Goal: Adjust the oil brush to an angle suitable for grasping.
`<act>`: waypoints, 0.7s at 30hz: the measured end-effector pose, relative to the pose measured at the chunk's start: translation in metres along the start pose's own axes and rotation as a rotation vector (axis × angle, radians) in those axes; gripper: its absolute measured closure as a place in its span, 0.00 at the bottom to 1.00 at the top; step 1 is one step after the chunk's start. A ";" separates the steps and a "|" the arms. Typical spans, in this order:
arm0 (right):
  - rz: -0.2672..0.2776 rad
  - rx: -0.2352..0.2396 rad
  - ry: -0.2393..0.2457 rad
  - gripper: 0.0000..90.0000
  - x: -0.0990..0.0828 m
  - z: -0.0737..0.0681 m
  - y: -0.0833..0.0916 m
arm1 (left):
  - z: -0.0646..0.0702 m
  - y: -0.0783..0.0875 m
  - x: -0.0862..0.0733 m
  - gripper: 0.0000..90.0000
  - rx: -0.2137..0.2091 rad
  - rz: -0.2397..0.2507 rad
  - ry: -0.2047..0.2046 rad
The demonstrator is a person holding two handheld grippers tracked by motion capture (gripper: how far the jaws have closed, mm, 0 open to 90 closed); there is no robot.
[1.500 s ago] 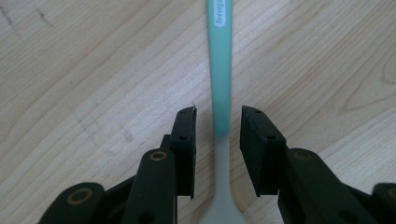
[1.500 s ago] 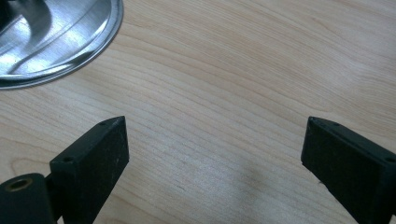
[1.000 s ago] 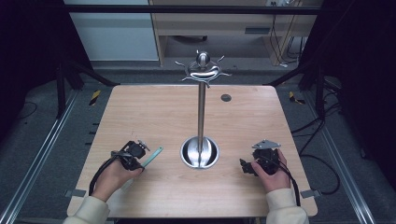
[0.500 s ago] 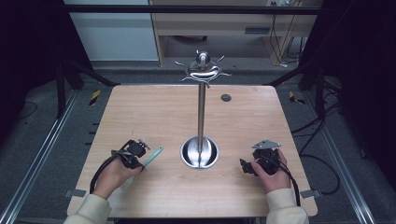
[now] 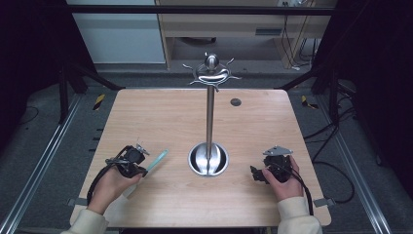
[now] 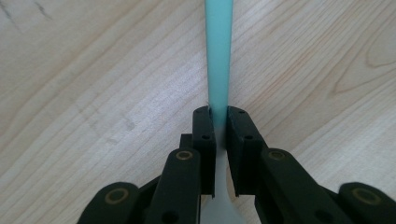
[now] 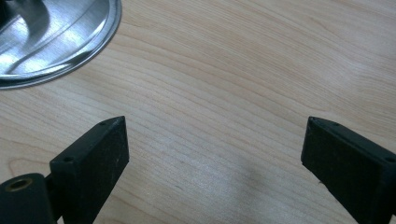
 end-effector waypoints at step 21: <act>-0.002 -0.001 0.010 0.09 0.000 0.000 -0.001 | 0.005 0.066 0.001 0.91 0.024 0.257 0.001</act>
Point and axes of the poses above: each handheld gripper's, and its own axes: y roughly backward along the jaws, x roughly out of its top, z roughly to its right, the point moved 9 cm from there along -y, roughly forward along the jaws, and after that the axes turned 11 degrees about -z, right-handed, at the moved point
